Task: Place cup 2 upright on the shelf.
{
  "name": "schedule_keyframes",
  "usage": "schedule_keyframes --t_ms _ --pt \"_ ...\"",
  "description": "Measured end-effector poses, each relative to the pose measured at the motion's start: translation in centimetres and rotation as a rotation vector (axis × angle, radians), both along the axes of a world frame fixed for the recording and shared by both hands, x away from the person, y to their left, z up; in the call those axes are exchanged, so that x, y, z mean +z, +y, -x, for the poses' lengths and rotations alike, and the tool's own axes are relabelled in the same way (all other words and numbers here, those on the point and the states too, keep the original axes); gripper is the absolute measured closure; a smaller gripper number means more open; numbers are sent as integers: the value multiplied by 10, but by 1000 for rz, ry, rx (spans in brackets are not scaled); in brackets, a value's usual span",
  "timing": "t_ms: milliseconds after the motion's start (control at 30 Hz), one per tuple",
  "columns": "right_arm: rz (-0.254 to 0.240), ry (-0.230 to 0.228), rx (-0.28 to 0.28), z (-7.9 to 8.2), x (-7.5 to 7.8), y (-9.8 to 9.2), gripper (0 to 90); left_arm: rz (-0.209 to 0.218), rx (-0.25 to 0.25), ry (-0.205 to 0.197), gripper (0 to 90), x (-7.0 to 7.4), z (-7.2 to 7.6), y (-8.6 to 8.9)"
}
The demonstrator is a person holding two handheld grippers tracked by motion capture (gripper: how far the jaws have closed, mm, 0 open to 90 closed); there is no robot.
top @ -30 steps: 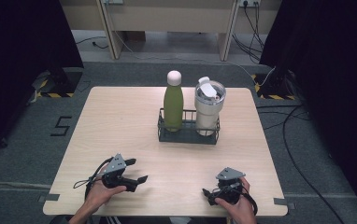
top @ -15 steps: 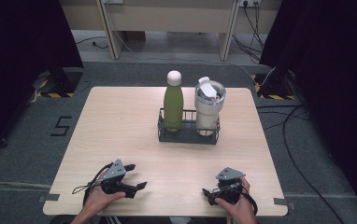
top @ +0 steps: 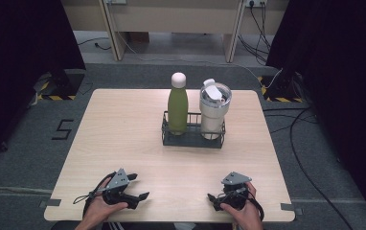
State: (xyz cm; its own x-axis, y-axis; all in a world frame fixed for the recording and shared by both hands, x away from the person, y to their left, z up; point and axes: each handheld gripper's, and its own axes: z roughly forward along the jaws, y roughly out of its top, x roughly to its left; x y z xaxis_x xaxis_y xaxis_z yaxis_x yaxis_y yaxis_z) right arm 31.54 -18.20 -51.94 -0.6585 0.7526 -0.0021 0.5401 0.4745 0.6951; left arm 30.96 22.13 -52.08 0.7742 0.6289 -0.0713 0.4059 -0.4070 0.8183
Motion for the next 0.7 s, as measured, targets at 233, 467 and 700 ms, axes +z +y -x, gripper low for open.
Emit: schedule_keyframes --t_ms 233,467,700 --pt "0 1 0 0 0 0 4 -19 13 -6 147 0 5 3" --pt "-1 1 0 0 0 0 4 -66 28 -13 148 -1 10 2" --pt "0 1 0 0 0 0 4 -102 55 -5 148 -2 16 2"
